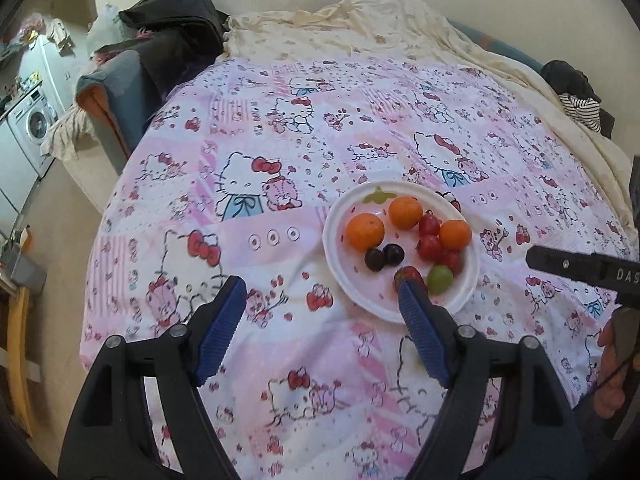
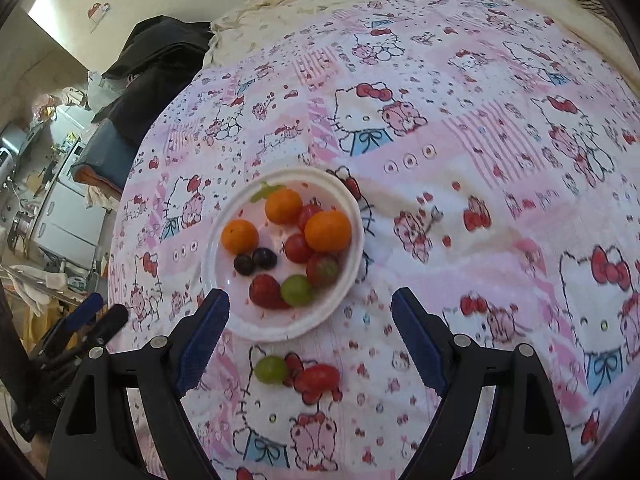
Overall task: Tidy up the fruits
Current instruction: 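Withdraw both open tools from the plate toward the remaining loose fruit, then grasp a cherry tomato with the right tool while the left tool grasps a green grape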
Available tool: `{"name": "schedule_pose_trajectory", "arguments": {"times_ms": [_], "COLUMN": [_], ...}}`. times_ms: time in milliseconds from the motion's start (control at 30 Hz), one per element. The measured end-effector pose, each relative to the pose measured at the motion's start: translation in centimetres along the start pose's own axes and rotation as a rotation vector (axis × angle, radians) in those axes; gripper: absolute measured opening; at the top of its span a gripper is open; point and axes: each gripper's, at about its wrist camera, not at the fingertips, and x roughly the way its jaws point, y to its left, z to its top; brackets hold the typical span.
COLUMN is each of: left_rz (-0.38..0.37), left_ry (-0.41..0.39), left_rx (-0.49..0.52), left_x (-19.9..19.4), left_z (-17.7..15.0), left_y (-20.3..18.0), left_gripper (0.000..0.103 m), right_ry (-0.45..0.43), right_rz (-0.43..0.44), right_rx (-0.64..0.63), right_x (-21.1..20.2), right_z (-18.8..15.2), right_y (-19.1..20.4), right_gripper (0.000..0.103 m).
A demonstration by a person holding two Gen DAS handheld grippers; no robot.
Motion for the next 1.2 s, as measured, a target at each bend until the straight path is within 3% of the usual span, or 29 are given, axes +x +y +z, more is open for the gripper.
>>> {"name": "schedule_pose_trajectory", "arguments": {"times_ms": [167, 233, 333, 467, 667, 767, 867, 900, 1067, 1200], "left_rz": [0.002, -0.023, -0.041, -0.039, -0.043, -0.059, -0.065, -0.065, -0.07, -0.097], "left_ry": [0.044, 0.081, 0.152, 0.164, 0.172, 0.191, 0.197, 0.196, 0.202, 0.245], "left_rx": [-0.048, -0.1, -0.147, -0.154, -0.168, -0.186, -0.182, -0.177, -0.134, -0.024], "left_x": [-1.1, -1.1, -0.6, -0.5, 0.1, 0.6, 1.0, 1.0, 1.7, 3.4], "left_z": [-1.7, -2.8, -4.4, -5.1, -4.8, -4.9, -4.7, -4.6, -4.7, -5.2], "left_y": [0.9, 1.6, 2.1, 2.1, 2.5, 2.6, 2.1, 1.9, 0.5, -2.6], "left_gripper": [0.076, 0.076, 0.076, 0.076, 0.076, 0.076, 0.076, 0.076, 0.076, 0.076], "right_ry": [0.068, 0.119, 0.191, 0.25, 0.309, 0.307, 0.312, 0.316, 0.302, 0.235], "right_rz": [0.032, 0.001, -0.023, -0.078, -0.153, -0.175, -0.18, -0.169, -0.132, -0.088], "right_rx": [0.08, 0.086, 0.052, -0.037, -0.132, -0.17, -0.205, -0.209, -0.18, -0.118], "right_x": [0.5, 1.6, 3.6, 6.2, 9.2, 9.6, 10.0, 9.9, 8.6, 5.4], "right_z": [-2.1, -2.8, -3.7, -4.5, -5.0, -5.3, -5.4, -5.5, -5.4, -4.6], "right_y": [-1.1, -1.1, -0.6, 1.0, 2.0, 2.2, 2.6, 2.6, 2.0, 0.6], "right_gripper": [0.086, 0.086, 0.086, 0.085, 0.061, 0.058, 0.039, 0.038, 0.038, 0.038]}}
